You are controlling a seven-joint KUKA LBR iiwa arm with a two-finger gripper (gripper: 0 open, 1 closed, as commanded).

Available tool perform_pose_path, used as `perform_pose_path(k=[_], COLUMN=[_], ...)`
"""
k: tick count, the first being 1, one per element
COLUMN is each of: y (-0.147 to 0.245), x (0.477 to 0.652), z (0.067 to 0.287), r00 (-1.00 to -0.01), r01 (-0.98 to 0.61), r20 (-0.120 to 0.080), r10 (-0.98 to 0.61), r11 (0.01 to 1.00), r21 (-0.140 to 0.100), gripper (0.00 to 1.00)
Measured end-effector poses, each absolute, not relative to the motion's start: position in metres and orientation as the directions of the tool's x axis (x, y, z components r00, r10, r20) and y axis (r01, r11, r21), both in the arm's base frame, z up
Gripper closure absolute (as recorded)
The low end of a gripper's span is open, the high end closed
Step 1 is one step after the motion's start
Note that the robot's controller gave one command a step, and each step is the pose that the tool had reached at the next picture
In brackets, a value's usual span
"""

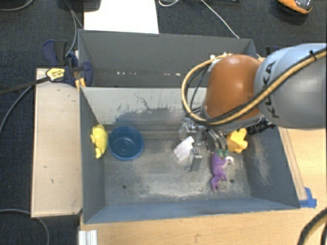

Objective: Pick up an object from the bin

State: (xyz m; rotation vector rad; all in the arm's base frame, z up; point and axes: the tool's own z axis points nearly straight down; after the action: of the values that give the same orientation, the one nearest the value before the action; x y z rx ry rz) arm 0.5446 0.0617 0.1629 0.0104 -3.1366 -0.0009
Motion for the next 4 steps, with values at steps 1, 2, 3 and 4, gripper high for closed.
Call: perform_pose_path(k=[1,2,3,4], y=[0.061,0.045,0.014,0.019], x=[0.546,0.575,0.575,0.583], z=[0.168,0.116,0.071,0.070], r00=[-1.000,-0.954,-0.903,-0.819], r01=[-0.005,-0.299,-0.431,-0.573], r20=[-0.003,-0.008,-0.005,-0.011], r10=[-0.005,-0.299,-0.431,-0.573], r11=[1.000,0.954,0.903,0.819], r21=[0.001,-0.001,0.000,-0.004], gripper=[0.00,0.00,0.00,0.00])
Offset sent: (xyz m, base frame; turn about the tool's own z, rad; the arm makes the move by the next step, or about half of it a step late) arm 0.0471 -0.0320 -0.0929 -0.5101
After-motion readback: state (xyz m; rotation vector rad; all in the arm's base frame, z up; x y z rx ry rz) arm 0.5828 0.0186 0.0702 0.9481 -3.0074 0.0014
